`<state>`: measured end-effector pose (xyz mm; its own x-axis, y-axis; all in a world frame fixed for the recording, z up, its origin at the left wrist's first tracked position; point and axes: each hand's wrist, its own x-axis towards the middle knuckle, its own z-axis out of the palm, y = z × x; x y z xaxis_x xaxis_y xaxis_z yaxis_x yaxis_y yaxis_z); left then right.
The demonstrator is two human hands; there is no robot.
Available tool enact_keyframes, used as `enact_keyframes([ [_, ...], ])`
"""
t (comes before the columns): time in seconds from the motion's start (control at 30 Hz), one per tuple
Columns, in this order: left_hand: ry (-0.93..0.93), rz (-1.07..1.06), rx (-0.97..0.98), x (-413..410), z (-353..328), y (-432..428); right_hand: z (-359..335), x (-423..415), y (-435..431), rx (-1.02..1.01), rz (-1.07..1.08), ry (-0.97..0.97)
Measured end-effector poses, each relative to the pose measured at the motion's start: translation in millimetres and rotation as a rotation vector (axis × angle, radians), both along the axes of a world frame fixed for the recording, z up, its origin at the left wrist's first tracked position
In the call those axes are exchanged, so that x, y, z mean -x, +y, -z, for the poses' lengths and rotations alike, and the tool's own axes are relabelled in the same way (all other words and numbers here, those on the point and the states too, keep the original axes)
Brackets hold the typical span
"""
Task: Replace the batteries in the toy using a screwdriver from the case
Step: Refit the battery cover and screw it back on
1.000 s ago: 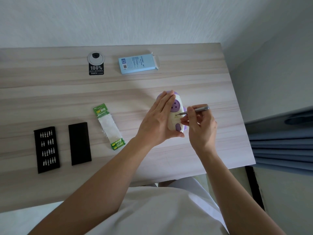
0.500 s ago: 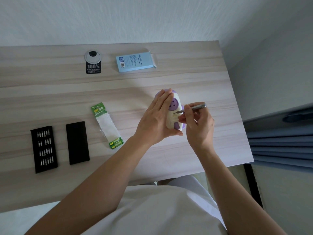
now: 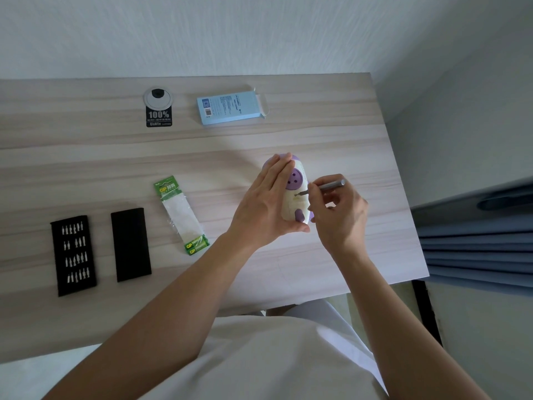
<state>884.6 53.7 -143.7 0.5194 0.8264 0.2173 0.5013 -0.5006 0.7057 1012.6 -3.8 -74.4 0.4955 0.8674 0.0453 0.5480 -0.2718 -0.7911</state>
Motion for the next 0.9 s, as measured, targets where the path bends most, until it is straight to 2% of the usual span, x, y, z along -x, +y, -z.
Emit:
enact_keyframes([
  [0.4, 0.010, -0.001, 0.024, 3, -2, 0, -24, -10, 4, 0.170, -0.138, -0.149],
  [0.77, -0.008, -0.007, 0.038, 4, 0, 0, -42, -7, 17, 0.375, -0.396, -0.648],
  [0.9, -0.029, -0.008, 0.040, 5, 0, 1, -47, -4, 17, 0.387, -0.477, -0.715],
])
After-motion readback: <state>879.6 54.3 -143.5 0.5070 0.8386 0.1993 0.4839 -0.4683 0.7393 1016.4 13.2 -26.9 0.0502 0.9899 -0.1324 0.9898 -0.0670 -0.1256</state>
